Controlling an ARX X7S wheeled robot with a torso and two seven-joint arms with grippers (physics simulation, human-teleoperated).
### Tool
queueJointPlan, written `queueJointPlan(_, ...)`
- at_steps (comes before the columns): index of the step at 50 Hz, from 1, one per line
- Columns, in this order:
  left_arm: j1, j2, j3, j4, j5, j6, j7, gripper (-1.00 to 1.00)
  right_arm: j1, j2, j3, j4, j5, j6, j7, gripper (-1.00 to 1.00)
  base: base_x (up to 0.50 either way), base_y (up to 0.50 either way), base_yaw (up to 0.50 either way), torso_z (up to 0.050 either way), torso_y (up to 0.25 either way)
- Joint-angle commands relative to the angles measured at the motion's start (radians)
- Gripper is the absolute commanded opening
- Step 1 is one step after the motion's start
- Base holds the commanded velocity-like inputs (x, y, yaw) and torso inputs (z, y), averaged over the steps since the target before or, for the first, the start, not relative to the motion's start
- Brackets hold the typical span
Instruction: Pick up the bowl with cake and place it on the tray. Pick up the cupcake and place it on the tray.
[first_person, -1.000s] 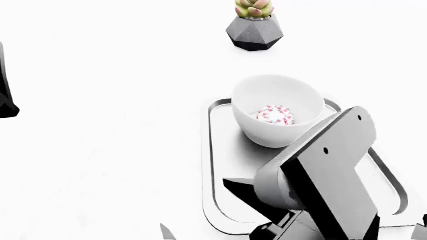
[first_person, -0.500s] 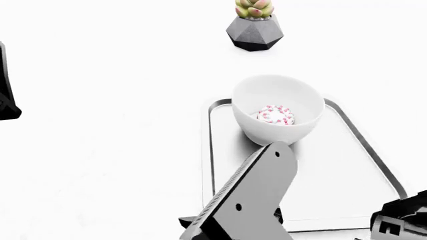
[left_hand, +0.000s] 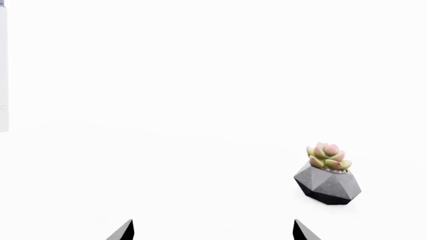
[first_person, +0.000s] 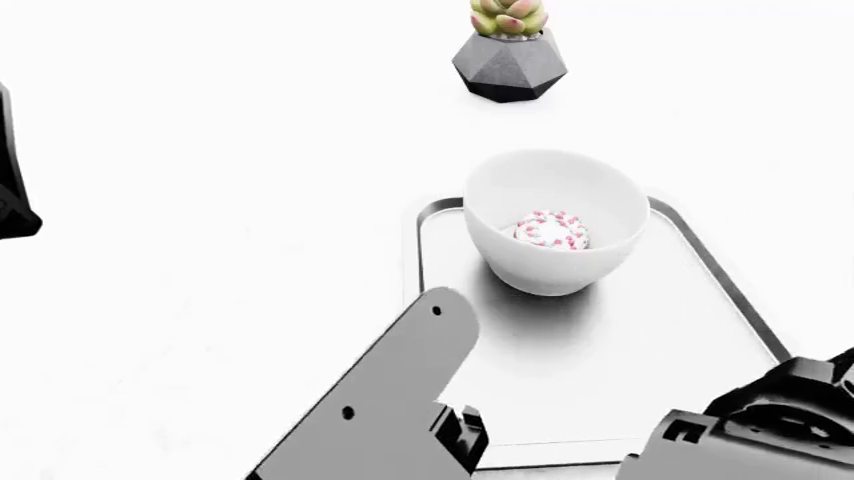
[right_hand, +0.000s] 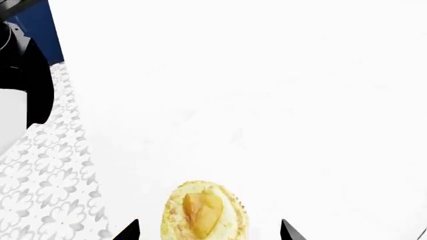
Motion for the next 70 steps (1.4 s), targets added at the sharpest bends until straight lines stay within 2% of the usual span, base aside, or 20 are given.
queueJointPlan(1, -0.002, -0.002, -0.001, -0.006, -0.002, 0.001, 0.001, 1.00, -0.024, 0.017, -0.036, 0.081, -0.072, 0.045, -0.063, 1.00, 0.00, 0.00, 0.00, 0.000, 0.000)
queueJointPlan(10, -0.004, -0.004, -0.002, -0.002, -0.008, 0.003, -0.002, 1.00, -0.050, 0.021, -0.062, 0.105, -0.106, 0.058, -0.083, 1.00, 0.00, 0.00, 0.00, 0.000, 0.000)
queueJointPlan(24, -0.002, -0.002, -0.007, -0.005, -0.008, 0.001, -0.002, 1.00, -0.096, -0.031, -0.115, 0.125, -0.146, 0.057, -0.111, 1.00, 0.00, 0.00, 0.00, 0.000, 0.000)
queueJointPlan(70, -0.004, -0.002, -0.003, 0.011, -0.018, 0.005, -0.009, 1.00, -0.220, -0.019, -0.207, 0.152, -0.250, 0.079, -0.190, 1.00, 0.00, 0.00, 0.00, 0.000, 0.000)
